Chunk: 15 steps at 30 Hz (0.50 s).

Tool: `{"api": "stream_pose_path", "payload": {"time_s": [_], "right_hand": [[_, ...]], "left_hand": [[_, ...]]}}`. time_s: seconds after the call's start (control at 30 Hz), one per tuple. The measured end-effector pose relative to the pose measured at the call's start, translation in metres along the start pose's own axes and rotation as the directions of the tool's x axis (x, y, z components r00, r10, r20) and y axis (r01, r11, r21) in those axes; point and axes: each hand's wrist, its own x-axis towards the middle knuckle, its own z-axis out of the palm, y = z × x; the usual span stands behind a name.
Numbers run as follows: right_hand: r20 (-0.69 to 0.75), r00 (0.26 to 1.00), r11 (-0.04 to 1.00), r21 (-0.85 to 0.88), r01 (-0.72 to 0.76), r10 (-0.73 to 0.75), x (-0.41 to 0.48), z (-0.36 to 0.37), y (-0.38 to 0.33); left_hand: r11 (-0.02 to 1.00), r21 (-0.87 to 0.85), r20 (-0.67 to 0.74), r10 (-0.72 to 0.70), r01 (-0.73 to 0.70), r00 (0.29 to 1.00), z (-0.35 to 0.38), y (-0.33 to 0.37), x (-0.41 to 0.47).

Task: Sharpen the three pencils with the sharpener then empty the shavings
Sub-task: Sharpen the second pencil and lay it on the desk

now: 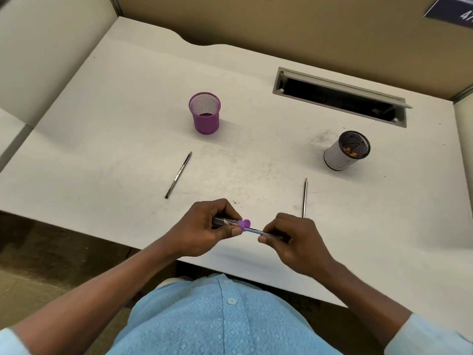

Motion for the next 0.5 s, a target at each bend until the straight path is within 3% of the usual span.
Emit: {"api": "stream_pose_path", "payload": {"time_s": [0.03, 0.1, 0.13, 0.17, 0.2, 0.23, 0.3, 0.33, 0.37, 0.43, 0.5], "right_hand": [[-0.057, 0.987, 0.976, -0.166, 0.139, -0.151, -0.003, 0.003, 0.0], [-0.088, 0.955, 0.904, -0.357, 0.235, -0.283, -0.006, 0.005, 0.002], [-0.084, 0.969, 0.923, -0.333, 0.194, -0.234, -0.005, 0.005, 0.003], [-0.033, 0.996, 0.977, -0.198, 0.077, -0.085, -0.003, 0.005, 0.001], [0.102, 0.986, 0.991, 0.026, -0.133, 0.129, 0.004, 0.003, 0.0], [0.316, 0.895, 0.89, 0.23, -0.393, 0.314, 0.01, -0.002, 0.0], [0.664, 0.602, 0.55, 0.329, -0.768, 0.444, 0.019, -0.011, 0.0], [0.74, 0.516, 0.456, 0.315, -0.832, 0.432, 0.02, -0.015, 0.0], [0.767, 0.493, 0.43, 0.314, -0.846, 0.41, 0.019, -0.017, 0.001], [0.732, 0.555, 0.505, 0.331, -0.797, 0.396, 0.016, -0.015, -0.002], [0.6, 0.69, 0.642, 0.351, -0.681, 0.404, 0.012, -0.008, -0.006]], "left_hand": [[1.0, -0.026, -0.003, -0.013, 0.013, 1.0, 0.001, 0.0, 0.001], [0.998, -0.055, -0.011, -0.023, 0.022, 1.0, 0.002, 0.002, 0.001], [0.999, -0.049, -0.019, -0.014, 0.013, 1.0, 0.002, 0.002, 0.001], [1.0, -0.029, -0.023, -0.001, 0.0, 1.0, 0.002, 0.002, 0.0], [1.0, 0.002, -0.02, 0.011, -0.011, 1.0, 0.002, 0.002, -0.002], [0.999, 0.028, -0.003, 0.021, -0.021, 1.0, 0.001, 0.002, -0.003], [0.998, 0.038, 0.045, 0.044, -0.046, 0.998, 0.002, 0.002, -0.007], [0.998, 0.035, 0.057, 0.055, -0.057, 0.997, 0.003, 0.002, -0.008], [0.998, 0.033, 0.055, 0.061, -0.063, 0.997, 0.004, 0.002, -0.008], [0.998, 0.035, 0.024, 0.052, -0.053, 0.998, 0.004, 0.001, -0.007], [0.999, 0.038, -0.006, 0.03, -0.03, 1.0, 0.003, 0.0, -0.003]]}}
